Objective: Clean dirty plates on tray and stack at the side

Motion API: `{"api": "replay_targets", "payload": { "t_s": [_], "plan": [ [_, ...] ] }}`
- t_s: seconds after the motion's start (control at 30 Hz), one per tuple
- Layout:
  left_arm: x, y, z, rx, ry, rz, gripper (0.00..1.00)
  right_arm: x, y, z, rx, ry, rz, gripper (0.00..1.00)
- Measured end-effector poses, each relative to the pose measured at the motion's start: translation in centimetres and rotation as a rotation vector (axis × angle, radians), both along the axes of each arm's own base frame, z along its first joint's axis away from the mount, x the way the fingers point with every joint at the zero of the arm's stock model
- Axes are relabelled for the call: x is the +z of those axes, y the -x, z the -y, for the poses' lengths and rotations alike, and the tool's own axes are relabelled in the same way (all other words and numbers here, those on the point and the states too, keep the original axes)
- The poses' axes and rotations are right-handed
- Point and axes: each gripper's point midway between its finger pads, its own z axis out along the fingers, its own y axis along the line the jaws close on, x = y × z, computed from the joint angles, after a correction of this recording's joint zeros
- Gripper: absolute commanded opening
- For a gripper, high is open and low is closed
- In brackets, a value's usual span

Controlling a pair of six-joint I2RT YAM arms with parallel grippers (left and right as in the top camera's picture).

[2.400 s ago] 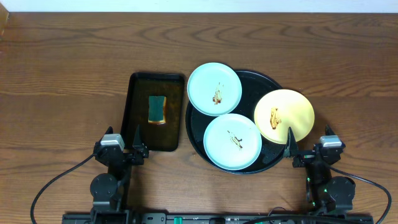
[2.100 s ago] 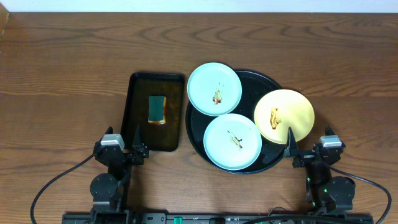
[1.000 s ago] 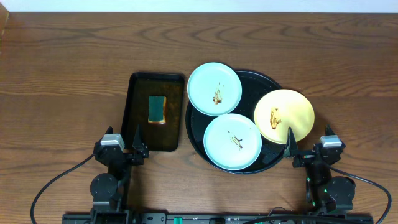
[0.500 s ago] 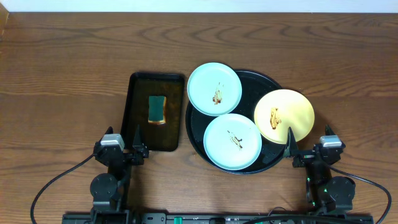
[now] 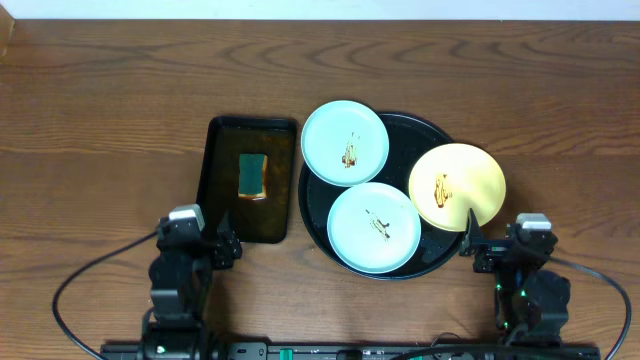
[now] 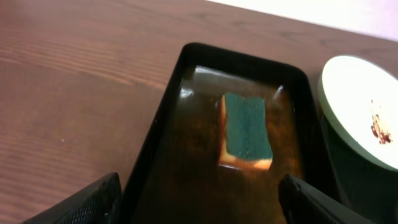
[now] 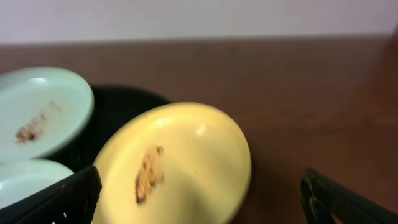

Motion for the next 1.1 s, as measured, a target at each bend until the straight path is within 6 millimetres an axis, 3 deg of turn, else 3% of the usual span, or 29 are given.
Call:
{"api": "replay_targets", "payload": {
  "t_s": [0.1, 0.3, 0.67, 0.83, 1.0, 1.1],
  "plan": [
    [1.8, -0.4, 0.1, -0.007, 0.003, -0.05, 0.81, 0.3, 0.1, 0.3, -0.017, 0.006, -0.094, 0.99],
    [4.9, -1.7, 1.0, -0.051, 0.027, -0.18, 0.81, 2.7, -1.0, 0.4, -0.027, 0.012, -0.246, 0.99],
    [5.4, -1.7, 2.2, -0.097, 0.075, -0.554, 0.81, 3.3, -3.9, 0.0, -0.008, 0.02, -0.588, 0.99],
    [5.0, -2.0, 2.7, -0.12, 0.097, -0.577, 0.81, 3.8, -4.6, -0.7, 0.028, -0.001, -0.597, 0.99],
    [7.2, -5.2, 3.2, -0.14, 0.109, -0.426, 0.8, 3.8, -4.6, -0.8, 0.033, -0.005, -0.598, 0.99],
    [7.5, -6.9, 3.2, -0.141, 0.114, -0.386, 0.79, 3.8, -4.6, -0.8, 0.033, -0.005, -0.598, 0.99]
  ]
}}
